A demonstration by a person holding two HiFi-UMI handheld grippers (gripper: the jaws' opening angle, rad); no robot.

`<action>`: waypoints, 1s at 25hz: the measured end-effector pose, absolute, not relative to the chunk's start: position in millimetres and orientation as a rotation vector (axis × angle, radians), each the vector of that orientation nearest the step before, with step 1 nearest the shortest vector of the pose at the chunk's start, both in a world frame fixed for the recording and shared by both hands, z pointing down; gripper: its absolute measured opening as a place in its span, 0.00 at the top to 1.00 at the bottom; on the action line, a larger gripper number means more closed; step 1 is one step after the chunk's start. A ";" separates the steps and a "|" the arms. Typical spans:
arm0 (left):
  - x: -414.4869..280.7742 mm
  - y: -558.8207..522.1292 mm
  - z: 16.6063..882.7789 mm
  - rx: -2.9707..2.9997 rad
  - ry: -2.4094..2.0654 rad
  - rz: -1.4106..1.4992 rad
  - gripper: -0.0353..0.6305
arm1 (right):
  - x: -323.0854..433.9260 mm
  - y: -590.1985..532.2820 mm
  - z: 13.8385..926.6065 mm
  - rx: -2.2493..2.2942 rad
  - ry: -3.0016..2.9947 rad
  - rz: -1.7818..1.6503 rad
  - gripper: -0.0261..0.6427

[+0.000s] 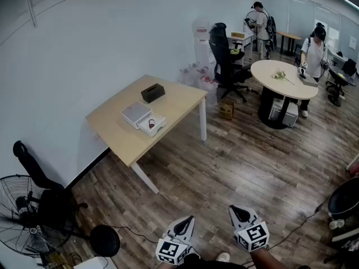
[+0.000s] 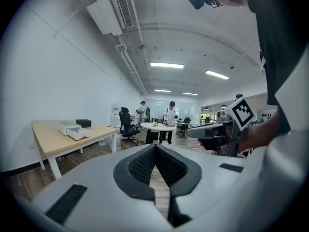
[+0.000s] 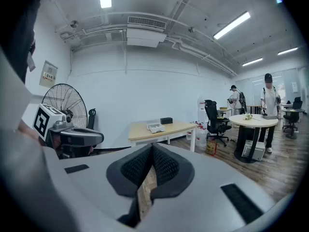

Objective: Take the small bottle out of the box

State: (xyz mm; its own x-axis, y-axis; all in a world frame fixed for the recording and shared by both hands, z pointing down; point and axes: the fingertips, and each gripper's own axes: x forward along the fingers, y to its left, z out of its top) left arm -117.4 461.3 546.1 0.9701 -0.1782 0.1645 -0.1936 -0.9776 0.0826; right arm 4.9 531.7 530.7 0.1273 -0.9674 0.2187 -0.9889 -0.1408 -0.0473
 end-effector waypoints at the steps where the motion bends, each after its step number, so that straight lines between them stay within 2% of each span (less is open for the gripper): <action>1: -116.5 460.1 547.1 3.022 -0.284 0.241 0.93 | 4.9 529.7 530.4 2.274 -1.981 0.294 0.95; 18: -138.2 414.9 548.1 3.042 -0.328 0.251 0.93 | -13.0 476.2 501.9 2.313 -1.964 0.099 0.92; 19: -139.6 407.4 548.4 3.043 -0.330 0.248 0.93 | -13.1 468.2 500.3 2.320 -1.969 0.094 0.83; 20: -140.9 399.9 548.7 3.044 -0.329 0.243 0.93 | -13.1 460.4 498.7 2.329 -1.970 0.090 0.66; 22: -144.2 385.0 549.0 3.040 -0.331 0.237 0.93 | -10.7 446.5 495.8 2.365 -1.953 0.072 0.48; 24: -147.2 370.2 548.2 3.042 -0.331 0.232 0.93 | -6.4 432.0 493.8 2.418 -1.928 0.047 0.34; 25: -148.3 363.5 546.3 3.047 -0.327 0.226 0.93 | -4.8 424.4 493.1 2.444 -1.917 0.034 0.21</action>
State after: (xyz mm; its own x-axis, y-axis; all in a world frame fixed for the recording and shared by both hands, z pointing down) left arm -148.3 363.5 546.3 0.9665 -0.2060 0.1527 -0.2161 -0.9750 0.0524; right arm -4.8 424.4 493.1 0.2380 -0.9705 0.0390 -0.9713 -0.2376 0.0145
